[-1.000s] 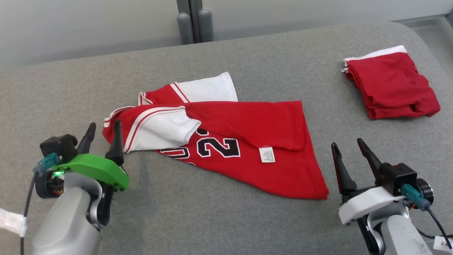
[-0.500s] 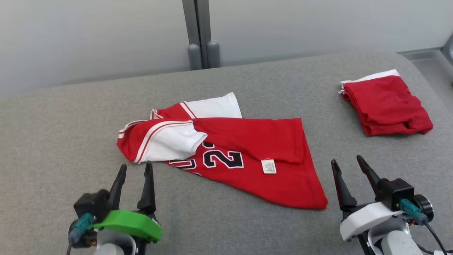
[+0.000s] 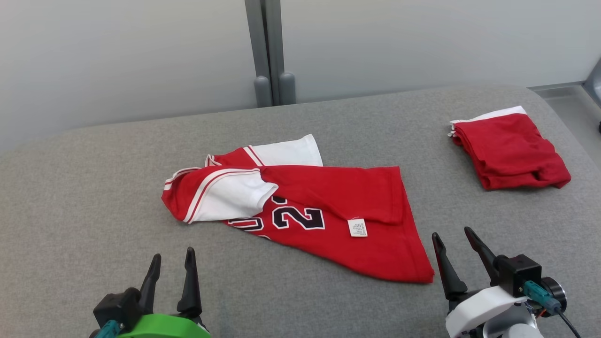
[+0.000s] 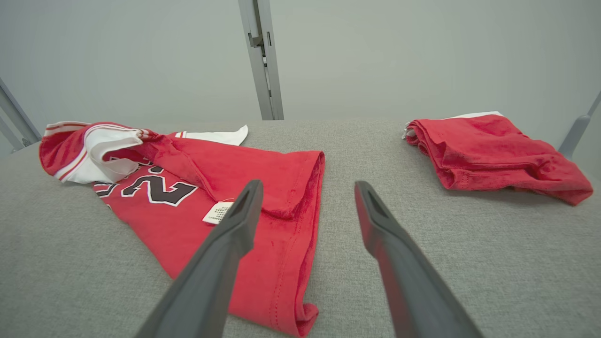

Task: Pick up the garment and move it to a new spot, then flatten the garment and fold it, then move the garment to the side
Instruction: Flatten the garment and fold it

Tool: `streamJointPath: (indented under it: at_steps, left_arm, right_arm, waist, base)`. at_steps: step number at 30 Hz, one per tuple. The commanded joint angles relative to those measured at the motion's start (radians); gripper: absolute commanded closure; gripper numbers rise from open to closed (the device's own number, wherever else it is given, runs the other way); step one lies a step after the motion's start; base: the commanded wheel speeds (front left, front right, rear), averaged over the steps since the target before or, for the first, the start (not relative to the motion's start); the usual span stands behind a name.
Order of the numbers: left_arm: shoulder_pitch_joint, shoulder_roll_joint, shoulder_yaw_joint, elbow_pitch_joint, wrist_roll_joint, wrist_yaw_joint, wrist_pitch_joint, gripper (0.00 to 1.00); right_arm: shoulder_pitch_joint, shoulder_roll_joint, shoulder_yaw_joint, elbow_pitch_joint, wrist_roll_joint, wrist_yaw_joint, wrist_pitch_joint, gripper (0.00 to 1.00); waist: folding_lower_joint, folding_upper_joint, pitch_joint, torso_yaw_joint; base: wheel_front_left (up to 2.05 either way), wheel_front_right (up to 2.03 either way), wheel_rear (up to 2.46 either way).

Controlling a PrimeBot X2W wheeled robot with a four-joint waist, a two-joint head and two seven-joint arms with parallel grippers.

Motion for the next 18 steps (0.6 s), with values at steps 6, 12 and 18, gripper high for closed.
streamJointPath:
  at_steps: [6, 12, 18]
  left_arm:
    - [0.02, -0.007, 0.016, 0.0, 0.022, -0.01, -0.003, 0.0]
    - [0.019, -0.009, 0.018, 0.011, 0.028, -0.016, -0.003, 0.0]
    - [0.012, -0.01, 0.014, 0.019, 0.021, -0.019, -0.003, 0.0]
  right_arm:
    - [0.005, -0.004, 0.004, 0.01, 0.008, -0.002, -0.005, 0.0]
    - [0.0, -0.003, 0.005, 0.012, 0.008, -0.002, -0.005, 0.0]
    - [0.001, -0.003, 0.006, 0.011, 0.007, -0.002, -0.005, 0.0]
  waist:
    - [0.0, 0.0, -0.001, 0.0]
    - [0.0, 0.0, 0.001, 0.001]
    - [0.0, 0.0, 0.002, 0.0]
  base:
    - [0.0, 0.0, 0.0]
    - [0.0, 0.0, 0.0]
    - [0.0, 0.0, 0.0]
